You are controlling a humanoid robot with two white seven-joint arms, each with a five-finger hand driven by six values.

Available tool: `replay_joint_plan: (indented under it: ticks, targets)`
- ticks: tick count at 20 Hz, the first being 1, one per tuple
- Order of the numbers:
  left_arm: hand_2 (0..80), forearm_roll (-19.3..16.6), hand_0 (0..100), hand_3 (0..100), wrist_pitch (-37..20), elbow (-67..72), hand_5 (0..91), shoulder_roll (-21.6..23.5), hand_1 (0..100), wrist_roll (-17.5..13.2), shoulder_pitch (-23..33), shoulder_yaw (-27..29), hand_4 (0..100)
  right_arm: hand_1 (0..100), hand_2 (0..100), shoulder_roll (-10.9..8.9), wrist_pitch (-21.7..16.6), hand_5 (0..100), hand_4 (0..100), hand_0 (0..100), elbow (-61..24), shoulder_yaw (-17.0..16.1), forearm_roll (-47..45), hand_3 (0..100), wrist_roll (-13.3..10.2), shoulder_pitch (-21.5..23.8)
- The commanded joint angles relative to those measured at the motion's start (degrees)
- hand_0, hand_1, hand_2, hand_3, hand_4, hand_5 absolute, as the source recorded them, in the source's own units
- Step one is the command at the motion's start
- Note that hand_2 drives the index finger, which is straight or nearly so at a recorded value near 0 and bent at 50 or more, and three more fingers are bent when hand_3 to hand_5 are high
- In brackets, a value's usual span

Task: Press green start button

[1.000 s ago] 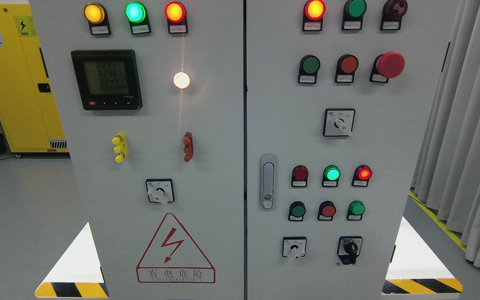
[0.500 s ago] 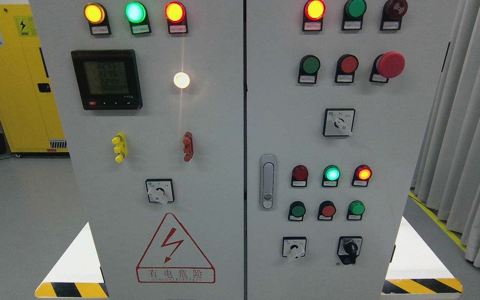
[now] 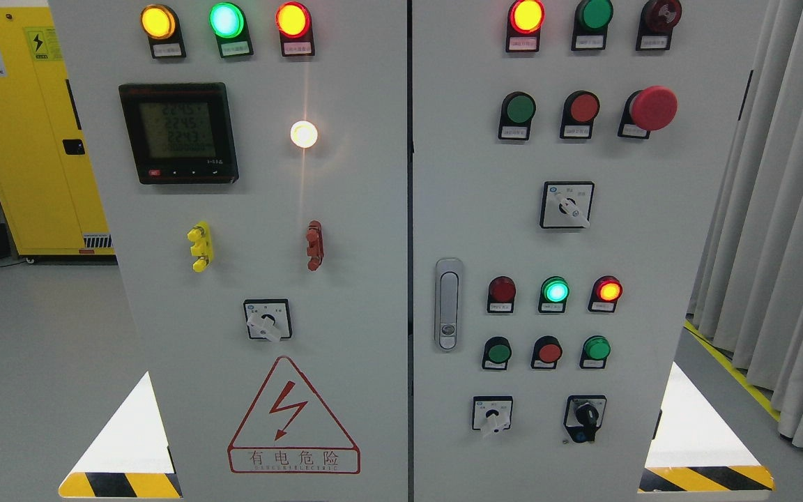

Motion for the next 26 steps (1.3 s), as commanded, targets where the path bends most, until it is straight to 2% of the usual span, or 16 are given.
replay_joint_plan:
  ticks: [1,3,6,13,16,18,26]
  targets:
    - [0.0,0.0,12,0,0.0,-1.8,0.0,-0.2,56,0.0,0.0,0.0,0,62,2,-0.70,0.0,50,66,27,-10.8,-1.9,1.4,63,0.3,-5.3]
    - [0.0,0.0,12,0,0.0,-1.8,0.0,-0.2,56,0.0,0.0,0.0,0,62,3,-1.06,0.0,50,66,27,-10.5,-1.8,1.5,63,0.4,-8.0]
    - [0.0,0.0,12,0,0.0,-1.8,0.0,-0.2,56,0.0,0.0,0.0,0,63,6,-2.81,0.0,49,65,28,-9.0,-1.8,2.2,62,1.3,-12.1]
    - [0.0,0.0,12,0,0.0,-1.8,0.0,-0.2,56,0.0,0.0,0.0,0,63,4,-2.90,0.0,48,63,28,-3.7,-1.5,2.4,61,2.7,-19.0]
    - [0.0,0.0,12,0,0.0,-1.8,0.0,-0.2,56,0.0,0.0,0.0,0,63,4,-2.90,0.0,47,63,28,-1.2,-1.3,2.4,61,3.1,-20.8]
    - [0.0,0.0,12,0,0.0,-1.8,0.0,-0.2,56,0.0,0.0,0.0,0,63,4,-2.82,0.0,47,63,28,0.0,-1.3,2.4,61,4.2,-21.0]
    - [0.0,0.0,12,0,0.0,-1.8,0.0,-0.2,56,0.0,0.0,0.0,0,63,4,-2.38,0.1,49,64,28,3.0,-1.2,2.5,61,4.6,-23.7]
